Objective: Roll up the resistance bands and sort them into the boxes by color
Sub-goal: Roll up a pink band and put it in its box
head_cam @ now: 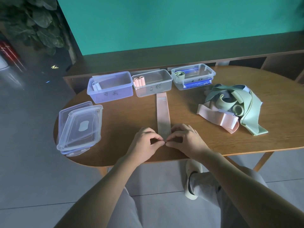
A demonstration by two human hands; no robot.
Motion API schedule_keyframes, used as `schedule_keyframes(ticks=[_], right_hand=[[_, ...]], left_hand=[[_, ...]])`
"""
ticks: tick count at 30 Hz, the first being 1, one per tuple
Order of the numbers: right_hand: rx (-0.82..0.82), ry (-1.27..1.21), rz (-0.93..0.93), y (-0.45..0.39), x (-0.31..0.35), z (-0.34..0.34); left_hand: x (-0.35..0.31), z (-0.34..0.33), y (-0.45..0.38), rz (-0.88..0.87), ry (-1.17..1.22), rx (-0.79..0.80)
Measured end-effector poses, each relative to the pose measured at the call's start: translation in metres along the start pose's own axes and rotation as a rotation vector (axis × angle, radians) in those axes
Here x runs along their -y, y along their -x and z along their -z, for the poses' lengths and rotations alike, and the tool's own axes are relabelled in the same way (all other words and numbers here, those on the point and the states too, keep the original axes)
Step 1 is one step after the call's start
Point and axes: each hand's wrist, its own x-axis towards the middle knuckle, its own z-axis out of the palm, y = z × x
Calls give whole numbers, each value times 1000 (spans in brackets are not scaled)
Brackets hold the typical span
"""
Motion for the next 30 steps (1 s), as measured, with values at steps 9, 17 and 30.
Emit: schedule_keyframes(ticks=[9, 17, 30], right_hand=[[-27, 22, -35, -7, 1, -4], [-49, -41, -75, -10, 3, -2], [1, -77, -284, -23, 7, 4]], left_hand=[[-2, 1, -6, 98, 6, 33], [2, -4, -8, 100, -38, 4], [5, -4, -15, 235, 16, -39]])
